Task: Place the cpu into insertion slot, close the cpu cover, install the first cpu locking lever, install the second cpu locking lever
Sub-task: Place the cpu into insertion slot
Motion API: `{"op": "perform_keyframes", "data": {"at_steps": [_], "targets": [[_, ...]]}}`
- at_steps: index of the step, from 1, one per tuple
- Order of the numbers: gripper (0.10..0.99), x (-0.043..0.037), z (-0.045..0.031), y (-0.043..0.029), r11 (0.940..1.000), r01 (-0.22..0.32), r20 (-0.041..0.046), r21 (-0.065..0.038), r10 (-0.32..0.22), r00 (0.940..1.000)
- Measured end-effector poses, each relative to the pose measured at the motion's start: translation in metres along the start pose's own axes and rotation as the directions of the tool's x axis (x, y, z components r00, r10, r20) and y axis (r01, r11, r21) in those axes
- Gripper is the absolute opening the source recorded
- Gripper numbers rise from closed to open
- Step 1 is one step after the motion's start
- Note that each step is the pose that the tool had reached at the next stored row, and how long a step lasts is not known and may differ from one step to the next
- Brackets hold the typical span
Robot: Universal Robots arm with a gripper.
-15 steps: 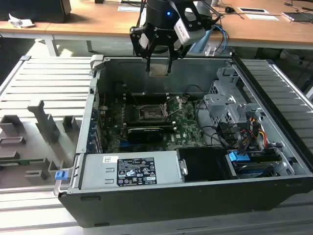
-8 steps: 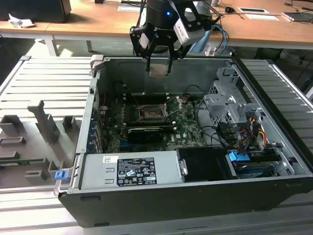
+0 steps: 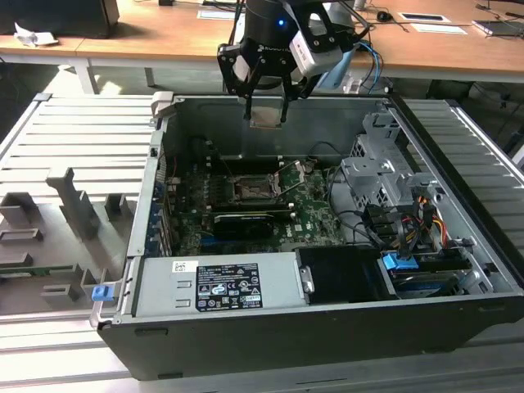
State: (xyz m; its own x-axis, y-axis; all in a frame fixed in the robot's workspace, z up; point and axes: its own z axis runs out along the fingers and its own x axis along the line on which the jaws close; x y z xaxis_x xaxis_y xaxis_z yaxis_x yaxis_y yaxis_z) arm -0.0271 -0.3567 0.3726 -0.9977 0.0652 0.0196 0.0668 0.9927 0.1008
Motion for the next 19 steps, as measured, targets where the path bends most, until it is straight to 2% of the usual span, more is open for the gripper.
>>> {"op": "perform_keyframes", "data": {"at_steps": [19], "targets": [[0.541,0.0000,0.0000,0.0000,0.9979,-0.064,0.0065,-0.002,0.064,0.9979]]}}
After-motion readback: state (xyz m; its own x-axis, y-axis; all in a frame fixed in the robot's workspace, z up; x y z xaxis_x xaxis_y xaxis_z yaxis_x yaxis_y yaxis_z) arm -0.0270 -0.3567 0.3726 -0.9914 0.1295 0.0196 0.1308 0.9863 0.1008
